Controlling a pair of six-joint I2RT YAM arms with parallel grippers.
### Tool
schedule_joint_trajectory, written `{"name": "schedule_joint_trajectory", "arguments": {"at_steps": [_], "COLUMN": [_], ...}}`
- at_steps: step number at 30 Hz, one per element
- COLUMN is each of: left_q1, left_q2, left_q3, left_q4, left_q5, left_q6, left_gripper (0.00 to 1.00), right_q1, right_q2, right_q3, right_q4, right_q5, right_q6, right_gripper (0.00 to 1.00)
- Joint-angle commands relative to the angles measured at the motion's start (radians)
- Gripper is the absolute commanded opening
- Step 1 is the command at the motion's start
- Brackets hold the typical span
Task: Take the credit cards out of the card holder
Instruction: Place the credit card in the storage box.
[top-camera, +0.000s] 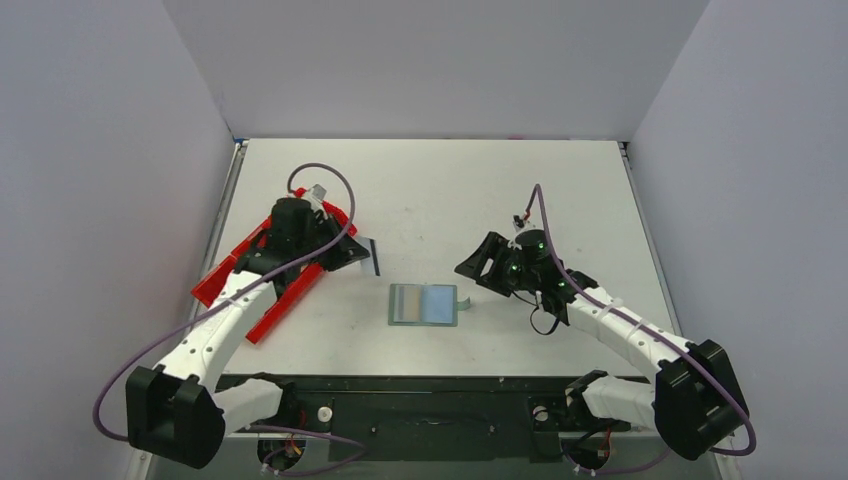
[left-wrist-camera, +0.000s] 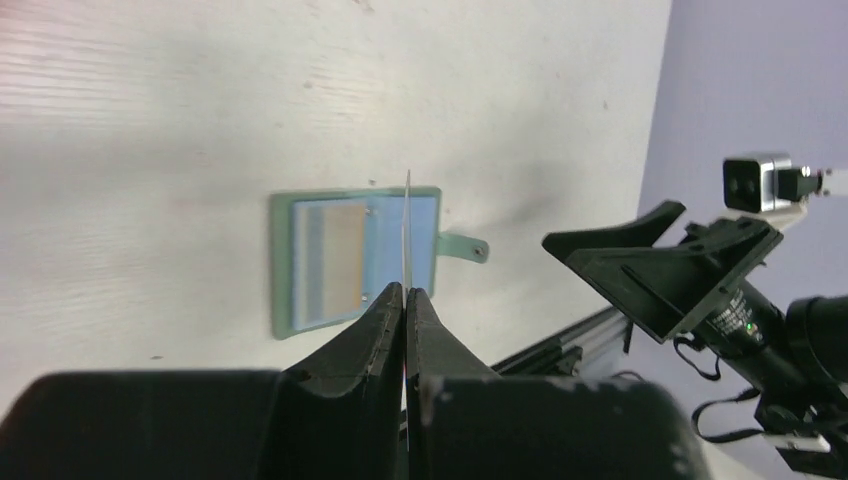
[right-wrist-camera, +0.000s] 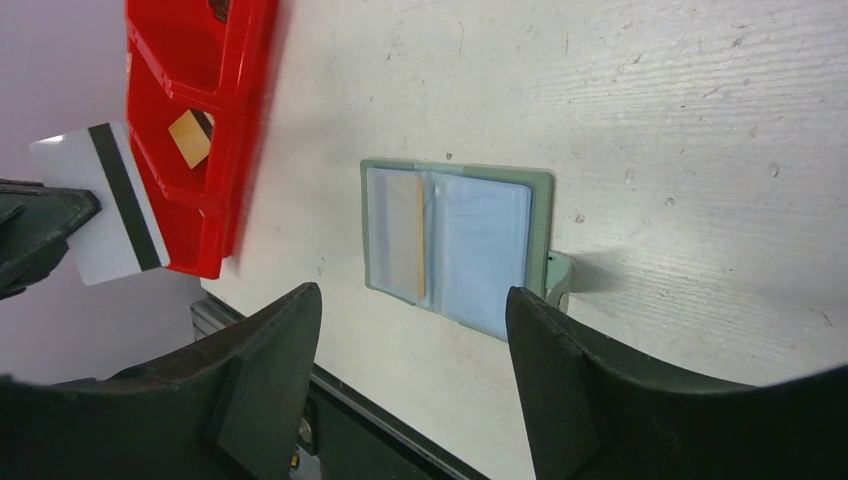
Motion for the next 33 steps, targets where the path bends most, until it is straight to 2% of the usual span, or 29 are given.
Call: {"name": "schedule_joint_trajectory", "arguments": {"at_steps": [1, 4, 7, 17, 21, 33], "left_q1": [0.117, 0.182, 0.241, 0.521, 0.552, 0.555], "left_q2": [-0.104, -0.164, -0.205, -0.215, -0.164, 0.002], "left_q3": [0.069, 0.093, 0.107, 0.095, 0.111, 0.133], "left_q4": [-0.259, -0.361, -0.45, -0.546, -0.558, -0.542], "left_q5": [-0.148, -0.259, -0.305, -0.399, -0.494, -0.826], "left_q6": [0.09, 0.12, 0.137, 0.222, 0.235, 0.222], "left_gripper": [0.0, 0.0, 0.0, 0.0, 0.0, 0.0], "right_q1": [-0.004, -0.004, -0.004, -0.004, -0.003, -0.005], "right_q2": [0.004, 0.032, 0.061, 0.118, 0.123, 0.126], "right_q3": [0.026, 0.024, 0.024, 0.034, 0.03, 0.037], "right_q4": [0.002, 0.024, 0.052, 0.084, 0.083, 0.071], "right_q5": [0.032, 0.002, -0.026, -0.09, -0.103, -0.129], "right_q6": [-0.05, -0.052, -0.053, -0.067, -0.077, -0.099], "right_gripper": [0.64, 0.64, 0.64, 0.64, 0.64, 0.63]}}
